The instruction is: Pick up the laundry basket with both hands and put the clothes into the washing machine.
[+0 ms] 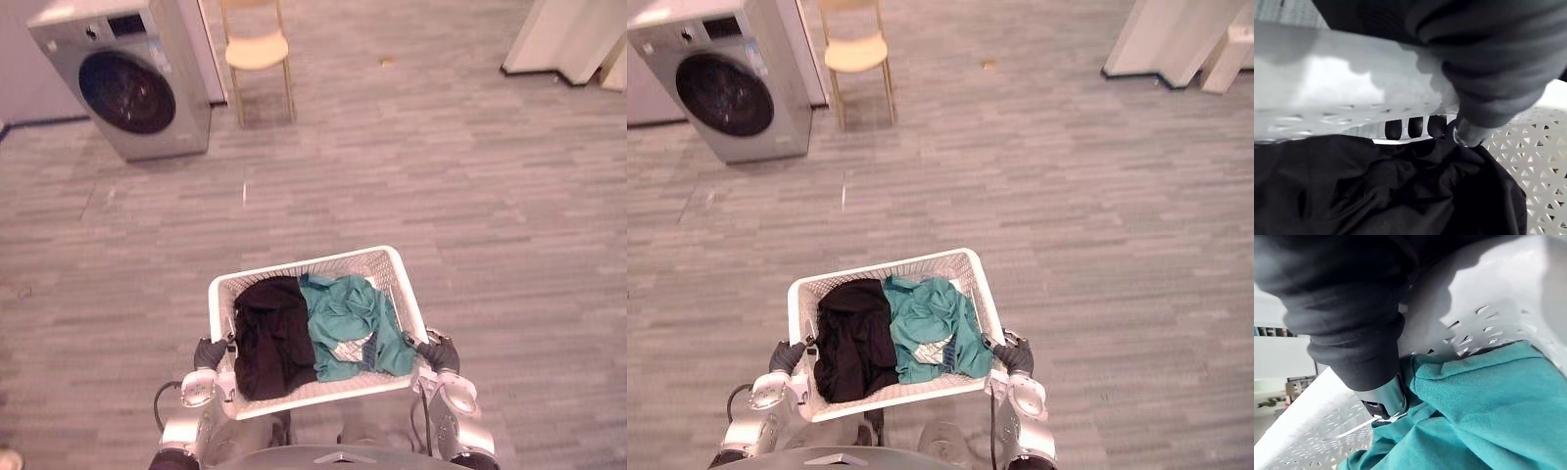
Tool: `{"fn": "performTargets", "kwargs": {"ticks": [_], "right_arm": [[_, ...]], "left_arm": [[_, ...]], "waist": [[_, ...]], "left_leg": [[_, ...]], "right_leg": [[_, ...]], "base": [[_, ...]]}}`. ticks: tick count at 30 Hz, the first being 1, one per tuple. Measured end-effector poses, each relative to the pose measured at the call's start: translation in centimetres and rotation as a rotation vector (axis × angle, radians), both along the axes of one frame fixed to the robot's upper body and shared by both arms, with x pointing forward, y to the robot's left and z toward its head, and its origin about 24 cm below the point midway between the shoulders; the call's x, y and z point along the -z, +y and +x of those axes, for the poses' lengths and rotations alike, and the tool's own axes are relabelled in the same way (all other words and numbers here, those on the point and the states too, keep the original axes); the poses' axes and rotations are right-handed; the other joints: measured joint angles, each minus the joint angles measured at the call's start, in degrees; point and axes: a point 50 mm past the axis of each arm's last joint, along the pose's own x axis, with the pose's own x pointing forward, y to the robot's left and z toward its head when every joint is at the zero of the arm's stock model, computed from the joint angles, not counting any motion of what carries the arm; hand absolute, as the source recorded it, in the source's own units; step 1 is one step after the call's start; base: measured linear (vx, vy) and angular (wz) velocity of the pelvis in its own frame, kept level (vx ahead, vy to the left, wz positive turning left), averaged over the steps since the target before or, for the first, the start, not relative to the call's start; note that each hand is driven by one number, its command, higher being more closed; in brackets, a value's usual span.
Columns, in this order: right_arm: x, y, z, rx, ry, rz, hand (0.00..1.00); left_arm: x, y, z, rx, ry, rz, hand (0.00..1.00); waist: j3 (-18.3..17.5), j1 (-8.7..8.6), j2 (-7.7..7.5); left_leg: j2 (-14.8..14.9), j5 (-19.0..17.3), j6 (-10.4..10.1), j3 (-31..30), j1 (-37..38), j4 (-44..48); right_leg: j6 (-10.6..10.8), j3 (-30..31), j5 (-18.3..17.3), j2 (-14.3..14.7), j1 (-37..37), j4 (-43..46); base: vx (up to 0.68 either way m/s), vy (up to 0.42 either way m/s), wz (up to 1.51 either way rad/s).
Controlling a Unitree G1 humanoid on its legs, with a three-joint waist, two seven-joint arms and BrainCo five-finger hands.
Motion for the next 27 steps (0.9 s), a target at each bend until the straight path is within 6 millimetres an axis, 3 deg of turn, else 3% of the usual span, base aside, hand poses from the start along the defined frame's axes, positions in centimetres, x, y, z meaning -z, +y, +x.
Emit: {"fn": "performTargets", "kwargs": {"ticks": [2, 4, 5, 6, 7, 9, 10, 11, 12, 13, 14, 16, 17, 19, 21, 22, 23, 25, 26, 27], "right_arm": [[-0.5, 0.2, -0.3, 0.022, -0.034, 0.007, 1.00], [-0.3, 0.3, -0.6, 0.050, -0.034, 0.028, 1.00], [-0.1, 0.3, -1.0, 0.065, -0.022, 0.035, 1.00], [0.2, -0.1, -1.9, 0.080, -0.008, 0.033, 1.00], [0.3, -0.4, -2.3, 0.091, 0.003, 0.031, 1.00], [0.4, -0.9, -2.7, 0.109, 0.013, 0.034, 1.00], [0.4, -1.0, -2.8, 0.110, 0.014, 0.034, 1.00], [0.3, -1.1, -2.8, 0.106, 0.015, 0.030, 1.00], [0.3, -1.0, -2.8, 0.098, 0.013, 0.028, 1.00], [0.0, -1.1, -2.7, 0.090, 0.006, 0.020, 1.00], [-0.6, -1.1, -2.4, 0.063, -0.016, -0.003, 1.00], [-1.4, -1.0, -1.7, 0.030, -0.049, -0.020, 1.00], [-1.6, -1.0, -1.6, 0.031, -0.059, -0.023, 1.00], [-2.1, -1.0, -1.4, 0.028, -0.077, -0.030, 1.00], [-2.4, -1.3, -1.2, 0.025, -0.086, -0.043, 1.00], [-2.6, -1.5, -1.0, 0.020, -0.091, -0.051, 1.00], [-2.6, -1.5, -0.7, 0.016, -0.097, -0.053, 1.00], [-2.8, -1.8, -0.2, 0.005, -0.101, -0.069, 1.00], [-2.5, -2.0, 0.5, -0.008, -0.085, -0.072, 1.00], [-1.9, -2.1, 0.6, -0.014, -0.049, -0.072, 1.00]], "left_arm": [[-0.5, 0.0, 0.8, 0.014, -0.032, 0.006, 1.00], [-0.8, 0.1, 1.3, 0.021, -0.044, 0.011, 1.00], [-0.7, 0.0, 1.3, 0.031, -0.040, 0.011, 1.00], [-0.5, -0.5, 1.1, 0.046, -0.029, 0.006, 1.00], [-0.4, -0.8, 1.0, 0.052, -0.025, 0.000, 1.00], [-0.2, -1.4, 0.8, 0.054, -0.009, -0.017, 1.00], [-0.2, -1.5, 0.8, 0.053, -0.008, -0.019, 1.00], [-0.1, -1.6, 0.6, 0.047, -0.003, -0.026, 1.00], [0.1, -1.7, 0.3, 0.037, 0.004, -0.036, 1.00], [0.1, -1.8, 0.2, 0.029, 0.007, -0.045, 1.00], [0.2, -1.8, -0.1, 0.001, 0.011, -0.070, 1.00], [0.2, -1.7, -0.5, -0.039, 0.008, -0.096, 1.00], [0.2, -1.6, -0.5, -0.044, 0.003, -0.097, 1.00], [-0.1, -1.8, -0.4, -0.045, -0.009, -0.105, 1.00], [-0.3, -2.0, -0.2, -0.049, -0.020, -0.113, 1.00], [-0.2, -1.9, -0.3, -0.060, -0.016, -0.117, 1.00], [-0.1, -2.0, -0.5, -0.075, -0.012, -0.127, 1.00], [0.0, -2.1, -0.6, -0.074, -0.010, -0.127, 1.00], [0.2, -2.1, -0.7, -0.072, 0.002, -0.125, 1.00], [0.8, -2.1, -1.2, -0.074, 0.035, -0.121, 1.00]], "waist": [[0.4, -0.73, 0.08], [1.4, -1.16, -1.62], [1.4, -1.35, -1.89], [1.3, -2.02, -1.45], [1.3, -2.14, -0.88], [0.8, -1.99, 1.38], [0.8, -2.04, 1.37], [0.9, -2.25, 1.43], [0.9, -1.91, 1.64], [0.9, -1.47, 1.91], [0.9, -0.31, 2.28], [0.8, 0.79, 3.22], [0.7, 1.77, 2.89], [0.6, 2.50, 2.32], [0.7, 3.46, 1.98], [0.6, 3.63, 1.98], [0.4, 3.98, 2.15], [0.2, 3.80, 2.27], [-0.1, 4.08, 2.51], [-1.0, 4.55, 2.18]], "left_leg": [[0.9, -5.9, -2.1, 0.0, 4.1, -1.3], [0.3, -8.6, -3.3, -0.4, 6.8, -1.5], [0.5, -10.7, -4.2, -1.5, 7.9, -1.2], [1.0, -13.0, -5.1, -3.5, 9.3, -0.7], [1.5, -13.8, -5.3, -4.1, 10.2, -0.8], [4.2, -14.7, -6.1, -4.1, 11.6, 1.4], [4.6, -14.7, -6.2, -3.9, 11.2, 3.9], [5.5, -15.0, -7.6, -3.4, 9.0, 13.0], [7.3, -13.0, -9.8, -2.6, 5.1, 26.1], [8.3, -10.6, -10.0, -2.4, 2.6, 33.0], [11.2, -6.8, -9.0, -1.2, -2.5, 46.4], [14.7, -6.7, -7.9, 0.8, -8.5, 60.5], [16.2, -7.6, -6.8, 3.0, -12.2, 63.5], [17.1, -9.1, -6.3, 6.7, -17.3, 58.6], [16.9, -10.2, -6.3, 9.9, -19.3, 44.3], [15.4, -9.7, -7.7, 10.6, -18.1, 28.4], [13.4, -7.8, -10.4, 9.3, -16.7, 12.1], [11.6, -5.2, -12.1, 7.0, -17.5, 3.9], [11.1, -3.1, -12.2, 6.7, -17.9, 1.8], [9.3, -0.5, -9.6, 6.8, -16.8, -0.3]], "right_leg": [[2.1, 0.1, -0.9, 1.7, -6.0, -12.1], [2.6, 0.7, 1.9, 1.4, -7.0, -25.3], [2.1, 1.7, 6.3, 2.5, -6.6, -35.3], [1.6, 2.5, 13.5, 3.4, -5.1, -36.6], [0.2, 2.4, 14.3, 4.2, -4.8, -35.7], [-1.9, 0.0, 8.6, 5.5, -4.4, -31.5], [-2.5, -0.4, 7.8, 5.5, -3.6, -30.9], [-3.2, -1.5, 6.0, 5.6, -0.8, -30.9], [-3.7, -1.9, 4.4, 6.3, 2.7, -31.6], [-4.1, -2.0, 3.8, 6.8, 4.4, -32.0], [-5.6, -1.7, 1.8, 8.1, 7.1, -32.6], [-6.7, -0.8, -0.2, 9.3, 10.9, -33.3], [-6.6, 0.2, -1.1, 9.0, 13.5, -34.6], [-6.2, 0.8, -1.6, 7.5, 15.8, -37.1], [-4.9, 1.6, -1.4, 6.1, 17.7, -39.3], [-4.5, 1.8, -1.5, 5.5, 19.3, -41.1], [-3.8, 2.0, -2.0, 4.9, 20.3, -42.1], [-1.6, 2.3, -3.4, 4.4, 21.8, -44.1], [0.3, 3.3, -4.4, 3.9, 23.8, -46.0], [2.4, 4.2, -5.6, 1.9, 26.1, -47.2]], "base": [[0.45, -0.069, 0.31], [0.43, -0.165, 0.32], [0.41, -0.230, 0.47], [0.42, -0.244, 0.51], [0.45, -0.275, 0.40], [0.46, -0.246, 0.20], [0.43, -0.243, 0.33], [0.48, -0.305, 0.30], [0.47, -0.287, 0.21], [0.43, -0.227, -0.14], [0.27, -0.100, -0.36], [0.30, -0.060, -0.43], [0.32, -0.028, -0.32], [0.35, 0.011, -0.23], [0.37, 0.062, -0.18], [0.45, 0.106, -0.14], [0.47, 0.118, -0.12], [0.51, 0.181, -0.10], [0.66, 0.317, -0.37], [0.58, 0.320, -0.50]]}}
